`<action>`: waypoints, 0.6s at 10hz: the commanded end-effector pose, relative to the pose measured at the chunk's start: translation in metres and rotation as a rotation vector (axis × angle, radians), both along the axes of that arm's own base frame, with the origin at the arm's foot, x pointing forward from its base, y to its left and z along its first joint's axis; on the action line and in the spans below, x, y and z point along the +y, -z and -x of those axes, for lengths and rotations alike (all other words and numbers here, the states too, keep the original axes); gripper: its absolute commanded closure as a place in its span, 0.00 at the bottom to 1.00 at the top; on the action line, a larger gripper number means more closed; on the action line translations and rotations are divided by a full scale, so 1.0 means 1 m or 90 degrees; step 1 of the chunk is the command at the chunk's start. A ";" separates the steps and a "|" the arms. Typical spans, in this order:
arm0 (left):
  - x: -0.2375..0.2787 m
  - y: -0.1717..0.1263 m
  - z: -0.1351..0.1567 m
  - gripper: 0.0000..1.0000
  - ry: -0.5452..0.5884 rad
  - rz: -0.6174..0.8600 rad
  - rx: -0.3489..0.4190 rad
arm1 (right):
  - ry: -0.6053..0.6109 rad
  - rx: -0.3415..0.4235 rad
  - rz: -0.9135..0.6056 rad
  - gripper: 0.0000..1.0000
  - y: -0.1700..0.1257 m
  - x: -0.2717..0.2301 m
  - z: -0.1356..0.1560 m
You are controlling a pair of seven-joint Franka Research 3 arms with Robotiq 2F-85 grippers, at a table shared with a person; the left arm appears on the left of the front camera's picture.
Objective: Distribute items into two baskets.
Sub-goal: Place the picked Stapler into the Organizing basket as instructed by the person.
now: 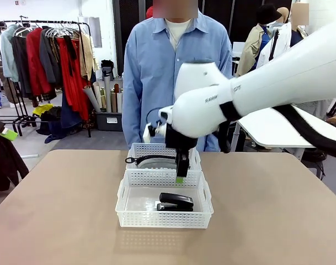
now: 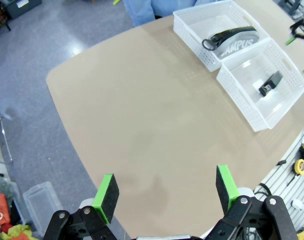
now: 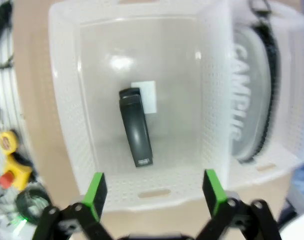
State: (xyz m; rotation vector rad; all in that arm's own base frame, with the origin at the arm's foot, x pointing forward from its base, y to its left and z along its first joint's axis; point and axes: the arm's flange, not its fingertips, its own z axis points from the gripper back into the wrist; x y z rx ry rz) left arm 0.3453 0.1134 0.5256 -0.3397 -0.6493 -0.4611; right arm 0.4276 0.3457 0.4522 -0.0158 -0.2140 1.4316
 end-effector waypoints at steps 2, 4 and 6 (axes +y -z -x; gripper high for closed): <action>0.000 0.001 0.001 0.00 0.005 0.002 -0.003 | 0.069 -0.057 -0.071 0.00 -0.058 -0.058 0.046; 0.000 0.001 0.001 0.00 0.005 0.002 -0.003 | 0.132 -0.061 -0.119 0.00 -0.090 -0.121 0.061; 0.000 0.001 0.001 0.00 0.005 0.002 -0.003 | 0.180 -0.064 -0.148 0.00 -0.112 -0.190 0.068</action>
